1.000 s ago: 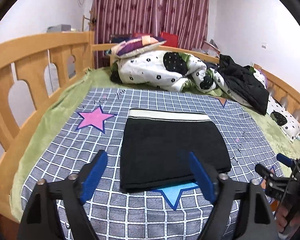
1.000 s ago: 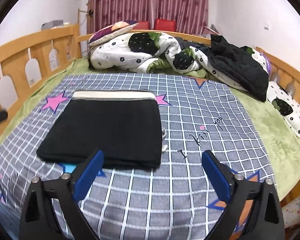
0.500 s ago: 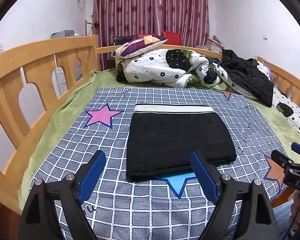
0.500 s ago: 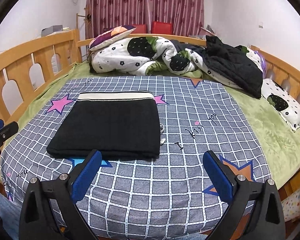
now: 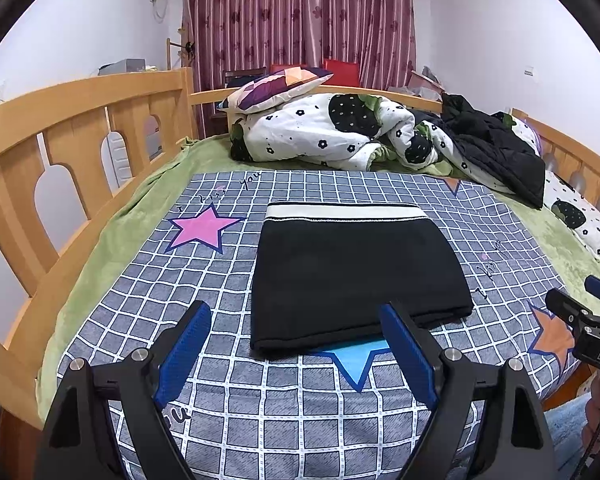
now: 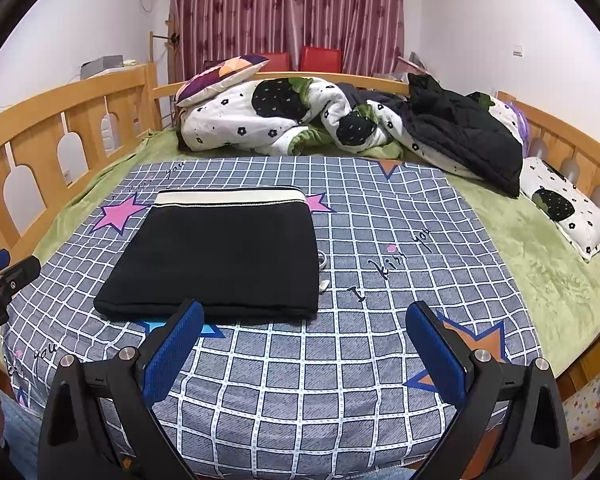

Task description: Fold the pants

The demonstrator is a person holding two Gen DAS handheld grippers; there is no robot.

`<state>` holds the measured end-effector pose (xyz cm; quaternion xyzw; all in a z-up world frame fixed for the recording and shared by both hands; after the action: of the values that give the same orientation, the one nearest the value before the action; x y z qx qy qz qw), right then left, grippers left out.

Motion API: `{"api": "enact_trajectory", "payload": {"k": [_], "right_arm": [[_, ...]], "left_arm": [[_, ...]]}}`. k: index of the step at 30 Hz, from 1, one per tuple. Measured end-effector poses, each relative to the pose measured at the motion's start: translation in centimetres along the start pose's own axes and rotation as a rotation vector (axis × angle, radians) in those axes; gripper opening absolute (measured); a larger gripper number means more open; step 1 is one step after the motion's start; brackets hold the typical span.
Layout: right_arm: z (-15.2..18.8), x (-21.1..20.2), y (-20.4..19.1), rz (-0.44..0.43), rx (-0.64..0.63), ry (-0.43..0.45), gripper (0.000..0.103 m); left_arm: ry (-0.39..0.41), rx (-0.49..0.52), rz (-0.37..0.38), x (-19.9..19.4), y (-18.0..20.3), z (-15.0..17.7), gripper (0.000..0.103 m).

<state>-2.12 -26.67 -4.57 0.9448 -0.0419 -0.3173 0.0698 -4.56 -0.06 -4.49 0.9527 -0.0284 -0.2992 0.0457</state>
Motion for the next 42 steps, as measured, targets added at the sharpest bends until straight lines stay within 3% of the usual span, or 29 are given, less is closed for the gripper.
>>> {"api": "enact_trajectory", "payload": {"k": [42], "right_arm": [[0.16, 0.27, 0.71, 0.009, 0.031, -0.007, 0.1]], "left_arm": [[-0.004, 0.001, -0.001, 0.24, 0.6, -0.01, 0.087]]}}
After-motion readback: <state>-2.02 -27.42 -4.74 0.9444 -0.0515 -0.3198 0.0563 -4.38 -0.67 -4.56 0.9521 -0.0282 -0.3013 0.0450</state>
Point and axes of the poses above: each gripper's, at about its wrist camera, not at the fingertips, and x roughly the way its jaws point, y to its right, z to its underside, the point moved 1 cm from there along x, roughly the way its jaws point, and after that the axes turned 10 degrees about z, right-handed, at the moved point
